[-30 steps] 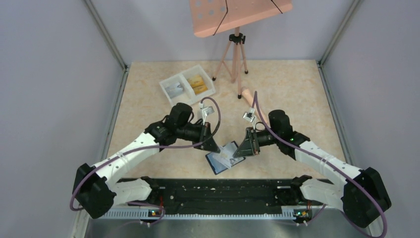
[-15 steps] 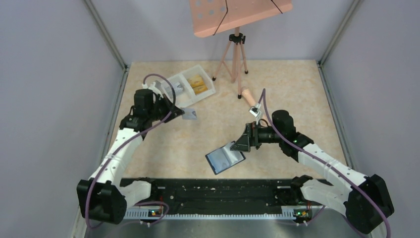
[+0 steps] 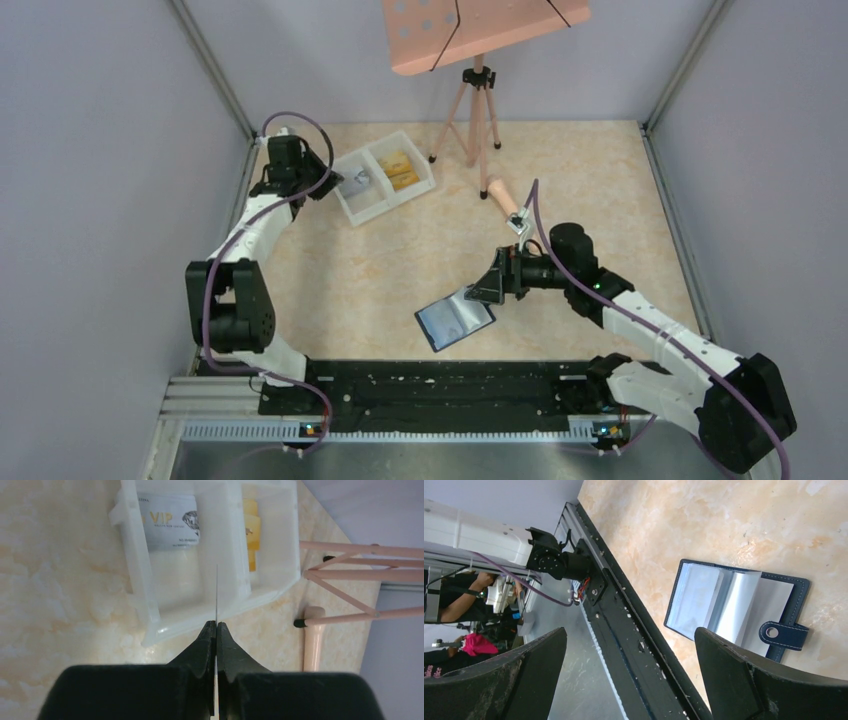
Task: Take the credit cards out of the card holder
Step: Place the credit card in the storage box.
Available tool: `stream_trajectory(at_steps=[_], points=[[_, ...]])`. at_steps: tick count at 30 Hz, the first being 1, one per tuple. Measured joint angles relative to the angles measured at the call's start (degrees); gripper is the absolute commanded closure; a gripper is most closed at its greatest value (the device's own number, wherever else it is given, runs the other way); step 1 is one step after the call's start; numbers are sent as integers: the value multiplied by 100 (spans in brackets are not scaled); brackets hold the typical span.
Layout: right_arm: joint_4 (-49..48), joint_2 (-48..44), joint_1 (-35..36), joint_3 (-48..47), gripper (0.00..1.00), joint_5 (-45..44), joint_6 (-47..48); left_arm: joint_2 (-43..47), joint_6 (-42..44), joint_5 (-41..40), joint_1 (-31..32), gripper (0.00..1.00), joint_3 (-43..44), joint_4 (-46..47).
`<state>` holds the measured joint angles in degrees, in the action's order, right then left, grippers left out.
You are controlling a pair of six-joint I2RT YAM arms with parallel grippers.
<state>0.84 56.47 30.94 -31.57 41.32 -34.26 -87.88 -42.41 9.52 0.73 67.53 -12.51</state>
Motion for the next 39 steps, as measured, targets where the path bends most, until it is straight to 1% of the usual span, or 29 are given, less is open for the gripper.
stream_trajectory(at_steps=[4, 10, 17, 22, 29, 36, 39], points=[[7, 0, -9, 11, 1, -15, 15, -828, 39, 184, -195, 100, 472, 114], [-4, 186, -11, 11, 1, -13, 15, -1652, 59, 461, -317, 100, 1045, 225], [-70, 415, -35, 11, 1, -11, 9, -2286, 168, 629, -348, 100, 1681, 223], [-136, 546, -44, 9, 1, -9, 11, -2518, 267, 627, -365, 100, 1851, 212], [-157, 682, -70, 7, 1, -2, 13, -2693, 402, 584, -376, 100, 1875, 177], [-168, 699, -74, 7, 1, 4, 13, -2717, 514, 470, -376, 100, 1917, 157], [-168, 706, -74, 7, 1, 7, 13, -2719, 540, 385, -376, 98, 1980, 149]])
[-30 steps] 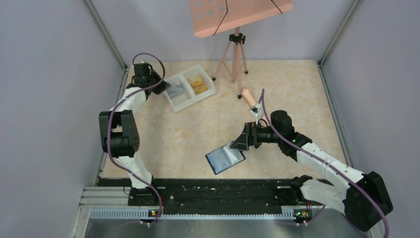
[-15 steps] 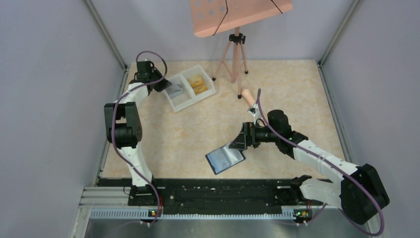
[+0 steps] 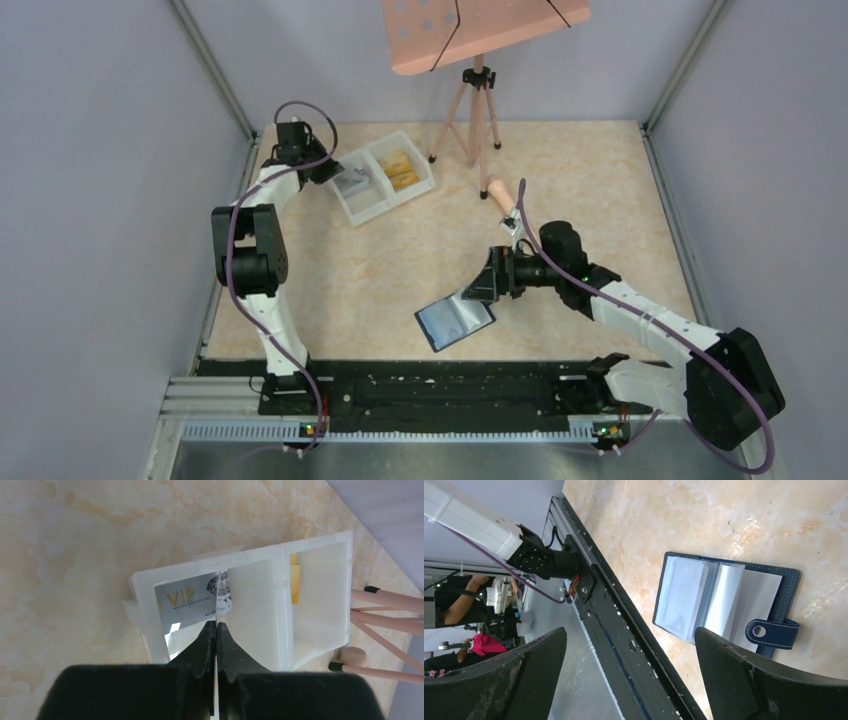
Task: Take the credit cards out of the card holder
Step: Place the credit card in the storage box.
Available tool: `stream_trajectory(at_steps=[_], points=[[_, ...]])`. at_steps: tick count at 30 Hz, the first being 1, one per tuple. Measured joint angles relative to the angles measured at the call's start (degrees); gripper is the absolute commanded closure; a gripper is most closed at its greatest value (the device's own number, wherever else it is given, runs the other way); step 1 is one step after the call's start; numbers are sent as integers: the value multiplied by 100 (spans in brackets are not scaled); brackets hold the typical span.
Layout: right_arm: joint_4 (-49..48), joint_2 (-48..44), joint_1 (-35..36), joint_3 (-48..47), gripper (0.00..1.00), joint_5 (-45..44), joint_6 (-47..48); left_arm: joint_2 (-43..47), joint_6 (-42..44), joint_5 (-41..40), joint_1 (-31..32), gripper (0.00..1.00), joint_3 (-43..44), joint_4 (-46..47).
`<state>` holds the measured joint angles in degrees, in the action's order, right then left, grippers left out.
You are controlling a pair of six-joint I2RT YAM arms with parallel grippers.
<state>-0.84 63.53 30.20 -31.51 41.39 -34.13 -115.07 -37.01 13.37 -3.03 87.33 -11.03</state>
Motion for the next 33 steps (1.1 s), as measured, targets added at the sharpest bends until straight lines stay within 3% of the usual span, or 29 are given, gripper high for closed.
stream_trajectory(at_steps=[8, 33], points=[[0, 4, 0, 0, 1, 0, 0, -155, 55, -149, -7, 88, 138, -61], [-4, 74, -74, 0, 1, 26, 2, -361, 79, -361, -22, 78, 756, -378]])
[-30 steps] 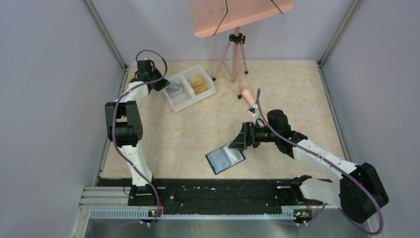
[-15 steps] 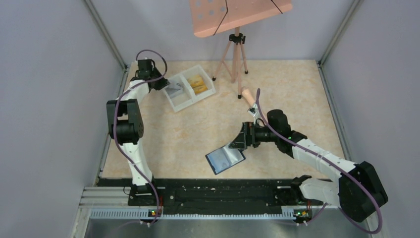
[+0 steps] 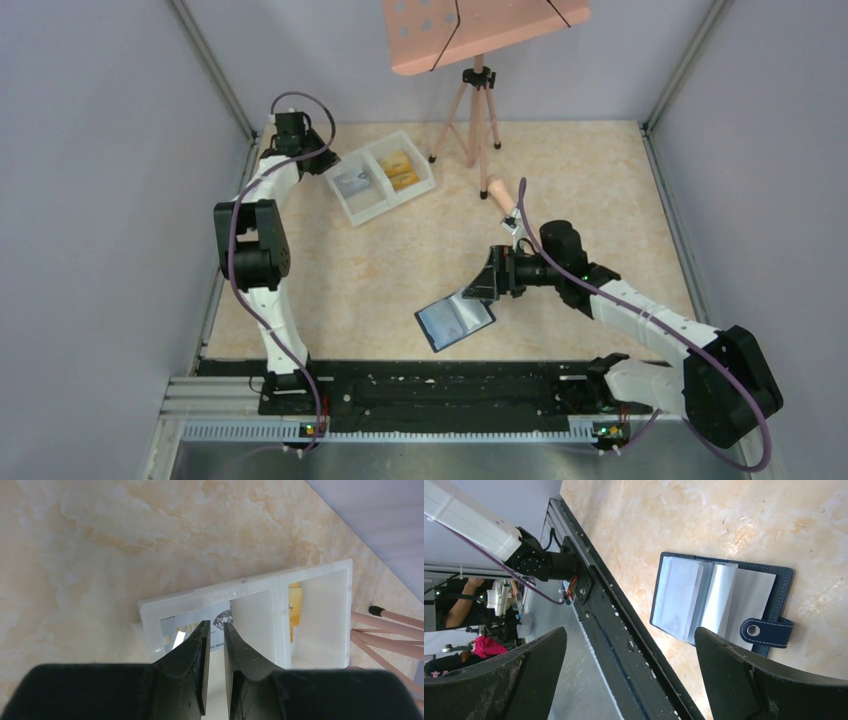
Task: Take the credit cards out of the card holder
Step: Place the credit card in the storage box, then remove the credit card from the card holder.
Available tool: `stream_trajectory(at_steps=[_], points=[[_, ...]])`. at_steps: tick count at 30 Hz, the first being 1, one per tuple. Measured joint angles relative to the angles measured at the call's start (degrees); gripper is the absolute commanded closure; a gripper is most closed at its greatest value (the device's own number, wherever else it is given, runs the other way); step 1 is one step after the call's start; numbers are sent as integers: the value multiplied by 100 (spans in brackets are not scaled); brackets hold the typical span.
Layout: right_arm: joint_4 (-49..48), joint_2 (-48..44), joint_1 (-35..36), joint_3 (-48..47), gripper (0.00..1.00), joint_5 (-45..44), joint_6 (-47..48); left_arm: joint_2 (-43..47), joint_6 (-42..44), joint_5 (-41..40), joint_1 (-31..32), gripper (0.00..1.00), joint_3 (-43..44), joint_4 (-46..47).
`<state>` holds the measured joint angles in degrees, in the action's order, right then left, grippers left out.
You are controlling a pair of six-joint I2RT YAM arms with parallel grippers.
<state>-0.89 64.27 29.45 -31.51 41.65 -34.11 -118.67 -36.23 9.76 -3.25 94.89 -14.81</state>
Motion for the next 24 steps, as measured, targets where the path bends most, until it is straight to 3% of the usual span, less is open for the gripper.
stream_trajectory(at_steps=[11, 24], points=[[247, -57, -2, 0, 5, -420, -68, 262, 17, 92, 0, 78, -68, -201], [529, -409, -9, 4, 17, -765, -452, 3056, 66, 1237, 310, 79, -2170, -385]])
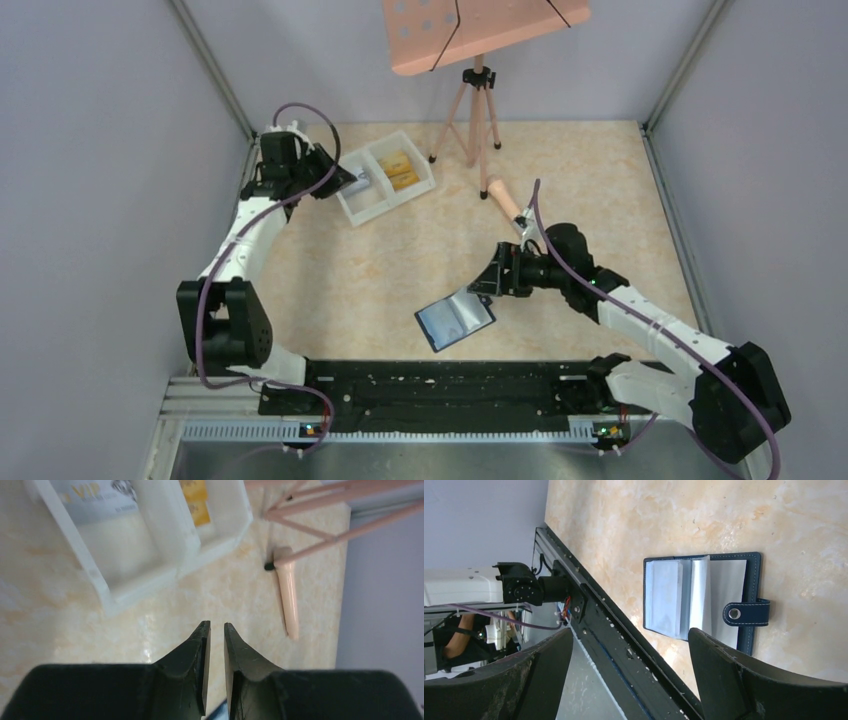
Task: Take the credit cards out of the card holder
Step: Remove the credit card from the card holder.
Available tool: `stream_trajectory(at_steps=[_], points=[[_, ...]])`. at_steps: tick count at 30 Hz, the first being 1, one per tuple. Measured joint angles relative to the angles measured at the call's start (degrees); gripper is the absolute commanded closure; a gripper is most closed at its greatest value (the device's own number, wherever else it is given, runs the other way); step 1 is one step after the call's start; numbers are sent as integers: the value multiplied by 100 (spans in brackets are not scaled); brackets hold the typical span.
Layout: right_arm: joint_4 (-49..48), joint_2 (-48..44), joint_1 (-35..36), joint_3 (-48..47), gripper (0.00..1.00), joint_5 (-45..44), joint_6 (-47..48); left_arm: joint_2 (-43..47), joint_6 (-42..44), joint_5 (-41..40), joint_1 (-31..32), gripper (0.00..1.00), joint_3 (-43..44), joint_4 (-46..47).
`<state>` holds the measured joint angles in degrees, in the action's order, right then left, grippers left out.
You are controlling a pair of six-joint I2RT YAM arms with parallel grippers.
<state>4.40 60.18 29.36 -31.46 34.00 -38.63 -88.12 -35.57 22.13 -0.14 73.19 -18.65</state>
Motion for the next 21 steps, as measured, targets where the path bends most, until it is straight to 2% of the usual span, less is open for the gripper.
stream_trajectory(at_steps=[8, 14, 21], points=[[326, -94, 273, 74, 25, -501, -68, 1298, -7, 656, 706, 79, -1818, -138], [555, 282, 1451, -52, 32, -1379, -94, 2562, -199, 614, 1438, 79, -3344, -103], [767, 1294, 2625, -892, 31, -2776, -28, 3926, -352, 17, 1475, 76, -4312, -101]])
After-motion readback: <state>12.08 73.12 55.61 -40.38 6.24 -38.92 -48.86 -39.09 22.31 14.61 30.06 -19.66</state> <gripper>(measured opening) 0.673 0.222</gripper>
